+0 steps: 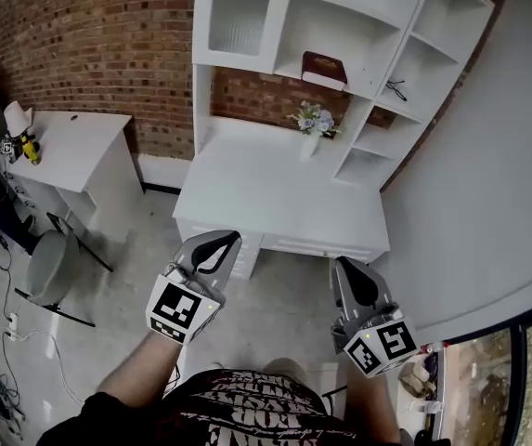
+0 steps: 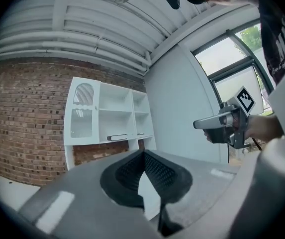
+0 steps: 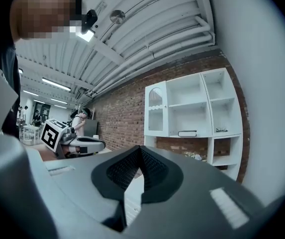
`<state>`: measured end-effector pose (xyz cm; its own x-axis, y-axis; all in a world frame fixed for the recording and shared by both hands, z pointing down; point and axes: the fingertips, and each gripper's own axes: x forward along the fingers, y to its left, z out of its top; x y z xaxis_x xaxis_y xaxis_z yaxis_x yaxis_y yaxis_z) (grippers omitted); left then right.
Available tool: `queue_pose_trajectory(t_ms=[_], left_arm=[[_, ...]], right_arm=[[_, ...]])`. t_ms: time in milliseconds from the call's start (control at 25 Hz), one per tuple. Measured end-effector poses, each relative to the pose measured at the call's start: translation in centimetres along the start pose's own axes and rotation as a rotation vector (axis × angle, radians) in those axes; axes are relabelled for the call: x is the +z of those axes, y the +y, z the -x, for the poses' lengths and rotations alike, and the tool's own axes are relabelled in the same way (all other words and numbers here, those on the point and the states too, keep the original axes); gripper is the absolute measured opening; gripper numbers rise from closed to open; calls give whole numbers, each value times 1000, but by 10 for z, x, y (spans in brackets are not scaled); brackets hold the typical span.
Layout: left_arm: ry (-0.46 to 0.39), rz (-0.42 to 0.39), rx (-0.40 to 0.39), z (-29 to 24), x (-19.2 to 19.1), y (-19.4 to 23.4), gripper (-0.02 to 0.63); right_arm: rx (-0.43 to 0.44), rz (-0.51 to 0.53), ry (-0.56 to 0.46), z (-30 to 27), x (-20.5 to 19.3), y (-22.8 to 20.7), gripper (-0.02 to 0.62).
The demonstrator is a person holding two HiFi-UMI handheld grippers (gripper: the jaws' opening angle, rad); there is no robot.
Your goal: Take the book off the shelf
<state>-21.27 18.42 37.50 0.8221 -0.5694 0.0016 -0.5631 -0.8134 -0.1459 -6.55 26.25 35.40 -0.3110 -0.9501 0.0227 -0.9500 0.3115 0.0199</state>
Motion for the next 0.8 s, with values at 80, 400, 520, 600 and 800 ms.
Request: queue_pose_trajectory(t_ms=[80,400,520,600,800], left_arm=[[-9,10,-10,0,1,5,1],[-13,63,0,-34,-12,37,0],[2,61,-2,-56,-15,45,0],[10,58,1,-73,-15,48,0],[35,54,16,-120,-17,57,2]], right_arm=[[-17,2,19,-2,-2,1,23],[-25,-3,26,-31,-4,-28,23],[-16,-29,12,-48,-8,-50,23],[-8,-48,6,-59,-12,-69,23],[24,-79,-11,-90,-14,-115,23]])
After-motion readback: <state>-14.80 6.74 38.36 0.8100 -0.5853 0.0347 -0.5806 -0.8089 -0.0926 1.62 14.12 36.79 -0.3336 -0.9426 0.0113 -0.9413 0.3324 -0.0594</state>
